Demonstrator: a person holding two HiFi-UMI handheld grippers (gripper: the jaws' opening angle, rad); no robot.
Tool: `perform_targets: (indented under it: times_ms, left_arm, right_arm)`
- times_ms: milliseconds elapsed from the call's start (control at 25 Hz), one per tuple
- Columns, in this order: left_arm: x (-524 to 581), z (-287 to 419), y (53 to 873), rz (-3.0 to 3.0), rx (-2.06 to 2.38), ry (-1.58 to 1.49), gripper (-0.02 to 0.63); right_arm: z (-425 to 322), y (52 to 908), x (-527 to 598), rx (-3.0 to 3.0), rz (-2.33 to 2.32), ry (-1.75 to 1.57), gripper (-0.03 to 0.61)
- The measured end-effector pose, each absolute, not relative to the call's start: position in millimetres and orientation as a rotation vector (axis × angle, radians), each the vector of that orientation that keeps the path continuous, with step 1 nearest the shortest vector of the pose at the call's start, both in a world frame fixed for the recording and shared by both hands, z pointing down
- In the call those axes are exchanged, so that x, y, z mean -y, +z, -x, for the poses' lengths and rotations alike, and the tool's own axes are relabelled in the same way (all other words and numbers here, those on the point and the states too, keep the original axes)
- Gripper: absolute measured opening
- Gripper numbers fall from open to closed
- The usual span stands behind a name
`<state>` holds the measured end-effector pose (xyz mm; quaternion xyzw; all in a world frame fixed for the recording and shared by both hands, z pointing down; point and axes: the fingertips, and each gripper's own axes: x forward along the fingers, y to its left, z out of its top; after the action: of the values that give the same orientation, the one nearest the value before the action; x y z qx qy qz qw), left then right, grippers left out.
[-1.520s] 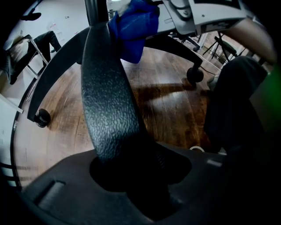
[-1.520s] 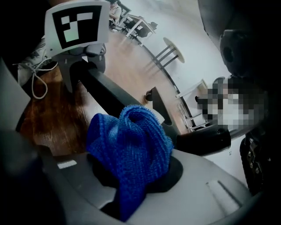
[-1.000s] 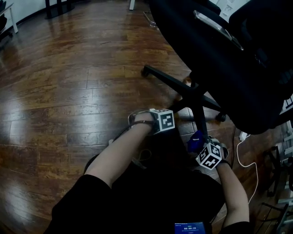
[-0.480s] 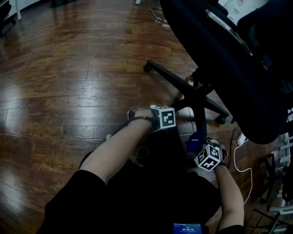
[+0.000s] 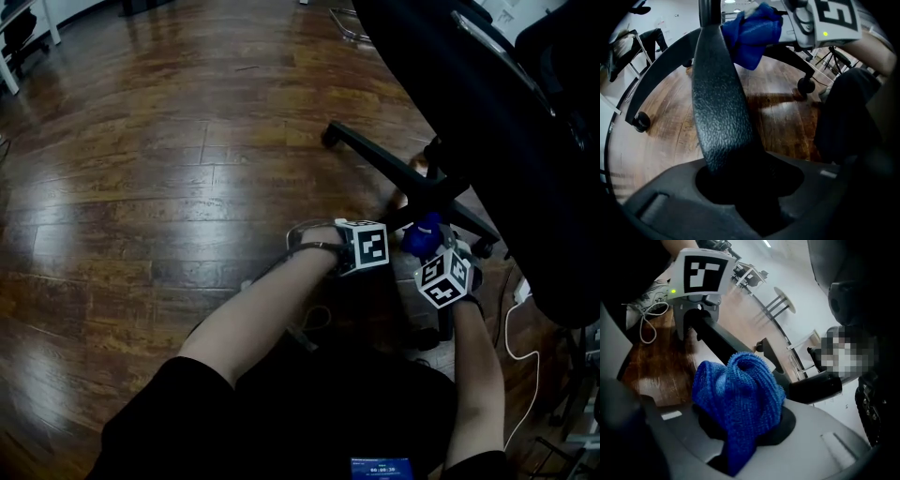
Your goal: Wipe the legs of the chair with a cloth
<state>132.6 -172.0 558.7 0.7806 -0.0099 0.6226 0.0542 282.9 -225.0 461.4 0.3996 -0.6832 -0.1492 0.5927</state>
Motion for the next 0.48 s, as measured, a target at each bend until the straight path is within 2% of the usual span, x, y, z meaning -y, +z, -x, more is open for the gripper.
perform_targets:
  times_ms: [320, 480]
  left_arm:
    - [175.3, -124.4, 560.6, -2.375, 0.062, 1.870, 0.152]
    - [177.4, -123.4, 559.6, -2.357, 0.097, 1.835, 0.142]
  right_arm:
    - [-298.5, 503.1, 92.2, 1.602, -0.777, -0.231, 0.078]
    - [-306.7, 505.6, 79.8, 1.618, -0.773, -0.203, 0.078]
